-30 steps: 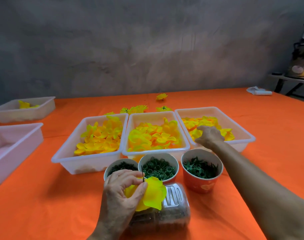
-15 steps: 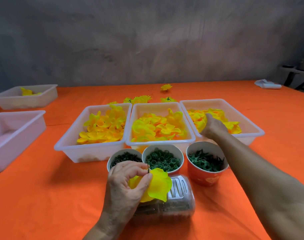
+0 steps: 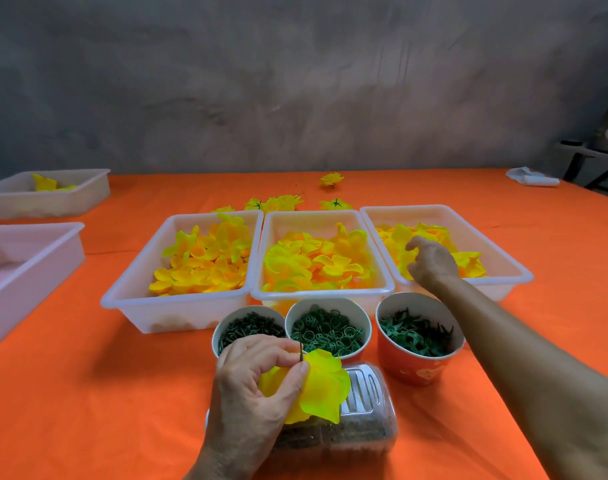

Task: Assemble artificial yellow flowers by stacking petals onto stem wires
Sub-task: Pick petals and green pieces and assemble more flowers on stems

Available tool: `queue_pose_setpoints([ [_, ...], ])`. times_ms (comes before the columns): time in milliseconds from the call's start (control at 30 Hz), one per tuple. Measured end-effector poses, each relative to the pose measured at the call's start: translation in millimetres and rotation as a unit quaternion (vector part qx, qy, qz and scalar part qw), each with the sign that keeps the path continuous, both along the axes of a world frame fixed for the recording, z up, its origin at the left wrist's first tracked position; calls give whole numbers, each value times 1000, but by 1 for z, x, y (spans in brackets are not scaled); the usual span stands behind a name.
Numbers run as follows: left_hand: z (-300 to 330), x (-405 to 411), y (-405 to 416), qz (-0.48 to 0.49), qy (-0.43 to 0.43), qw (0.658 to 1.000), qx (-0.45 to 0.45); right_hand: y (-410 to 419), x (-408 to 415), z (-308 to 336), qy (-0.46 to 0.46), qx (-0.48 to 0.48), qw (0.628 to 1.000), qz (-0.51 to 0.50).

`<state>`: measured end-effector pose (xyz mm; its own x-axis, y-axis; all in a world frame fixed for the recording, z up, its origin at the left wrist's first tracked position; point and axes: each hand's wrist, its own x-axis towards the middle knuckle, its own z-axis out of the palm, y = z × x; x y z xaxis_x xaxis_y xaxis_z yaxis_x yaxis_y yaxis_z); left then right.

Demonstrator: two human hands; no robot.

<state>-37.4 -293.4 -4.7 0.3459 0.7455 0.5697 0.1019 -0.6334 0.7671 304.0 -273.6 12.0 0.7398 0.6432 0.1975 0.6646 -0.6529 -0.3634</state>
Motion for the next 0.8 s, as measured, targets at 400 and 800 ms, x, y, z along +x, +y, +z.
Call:
queue_pose_setpoints([
  [400,2,0,1,-3,1,1000,6,-1,4,9,78,39,996,-10],
  [800,3,0,-2,0,-1,1000,-7,-28,26,11,343,361,865,-69],
])
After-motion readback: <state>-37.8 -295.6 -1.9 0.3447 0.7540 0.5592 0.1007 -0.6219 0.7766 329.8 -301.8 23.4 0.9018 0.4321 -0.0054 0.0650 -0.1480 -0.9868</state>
